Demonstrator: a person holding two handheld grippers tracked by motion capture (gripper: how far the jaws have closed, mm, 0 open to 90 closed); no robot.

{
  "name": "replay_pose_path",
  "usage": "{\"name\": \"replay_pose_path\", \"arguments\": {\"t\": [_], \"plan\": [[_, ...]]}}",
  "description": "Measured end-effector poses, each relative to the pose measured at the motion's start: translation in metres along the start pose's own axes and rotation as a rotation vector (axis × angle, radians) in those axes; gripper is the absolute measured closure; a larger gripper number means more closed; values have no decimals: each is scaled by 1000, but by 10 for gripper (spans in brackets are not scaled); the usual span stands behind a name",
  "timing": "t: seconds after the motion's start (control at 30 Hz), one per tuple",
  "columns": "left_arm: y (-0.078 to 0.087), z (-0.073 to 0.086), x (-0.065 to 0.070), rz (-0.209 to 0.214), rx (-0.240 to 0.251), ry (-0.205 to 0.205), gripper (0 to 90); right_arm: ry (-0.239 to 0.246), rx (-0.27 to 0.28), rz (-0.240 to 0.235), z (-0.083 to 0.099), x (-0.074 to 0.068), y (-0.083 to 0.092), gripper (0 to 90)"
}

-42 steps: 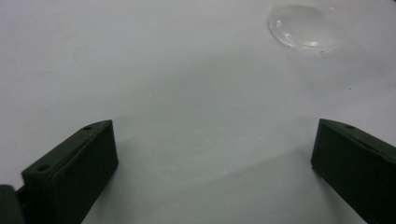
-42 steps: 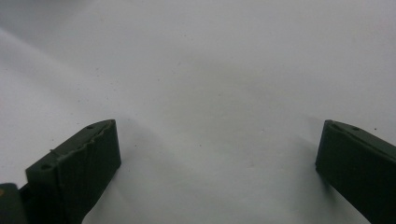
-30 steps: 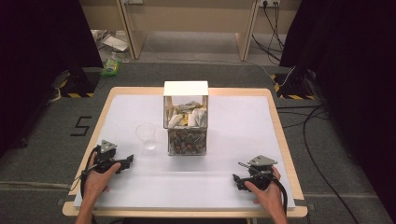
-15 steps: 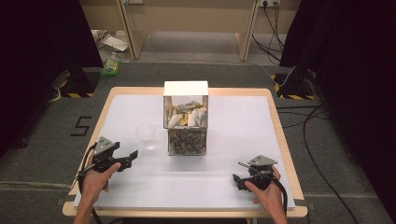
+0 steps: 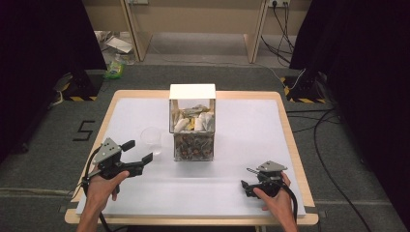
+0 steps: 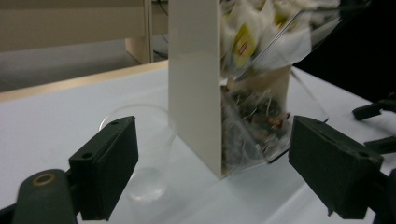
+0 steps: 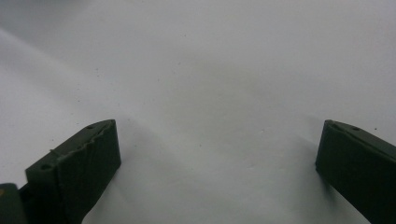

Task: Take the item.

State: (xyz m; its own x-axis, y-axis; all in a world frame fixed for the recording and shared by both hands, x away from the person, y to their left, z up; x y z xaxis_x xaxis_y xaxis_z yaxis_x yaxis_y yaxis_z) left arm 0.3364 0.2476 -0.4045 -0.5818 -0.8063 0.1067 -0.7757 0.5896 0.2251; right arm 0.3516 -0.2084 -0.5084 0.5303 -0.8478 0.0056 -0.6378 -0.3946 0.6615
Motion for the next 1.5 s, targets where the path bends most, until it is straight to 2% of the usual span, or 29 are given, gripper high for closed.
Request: {"name": "replay_pose_path", "arguments": {"t": [0.07,0.13,0.27,0.5,0.6,0.67,0.7,0.8,0.87,0.9,1.03,1.3,1.5], "plan": [[0,-4,3,13,12,-2,168,0,0,0,0,0,0,5],[1,-17,13,34,37,-15,186,0,0,0,0,0,0,5],[0,-33,24,71,53,-27,196,-1,0,0,0,0,0,5],[-9,-52,38,86,62,-79,220,1,0,-1,0,0,0,5],[-19,-62,50,114,61,-98,238,1,0,0,0,0,0,5],[-22,-65,53,120,58,-103,249,1,0,-1,0,0,0,5],[-30,-69,57,128,60,-109,254,1,0,0,0,0,0,5],[-41,-76,63,155,62,-99,264,1,0,-1,0,0,0,5],[-45,-79,66,157,62,-103,268,1,0,-1,0,0,0,5],[-54,-82,70,157,61,-106,272,3,1,0,0,0,0,5],[-70,-88,76,159,57,-109,300,4,1,0,0,0,0,5],[-98,-92,80,144,28,-89,356,3,0,0,0,0,0,5],[-116,-94,84,131,1,-100,411,1,0,-1,0,0,0,5]]}}
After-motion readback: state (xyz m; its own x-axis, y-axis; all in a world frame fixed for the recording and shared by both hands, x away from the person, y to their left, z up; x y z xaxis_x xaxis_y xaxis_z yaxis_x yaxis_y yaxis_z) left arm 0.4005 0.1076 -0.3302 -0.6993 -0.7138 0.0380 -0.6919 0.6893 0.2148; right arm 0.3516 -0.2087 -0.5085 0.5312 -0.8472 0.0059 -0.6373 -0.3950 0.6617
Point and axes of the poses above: each handheld gripper's, and its own axes: y roughly backward along the jaws, z roughly out of its underside, x roughly to its right, the point moved 1 cm from there along -y, roughly forward along the jaws, and after that the axes turned 4 degrees about x, right-handed, at the moved point
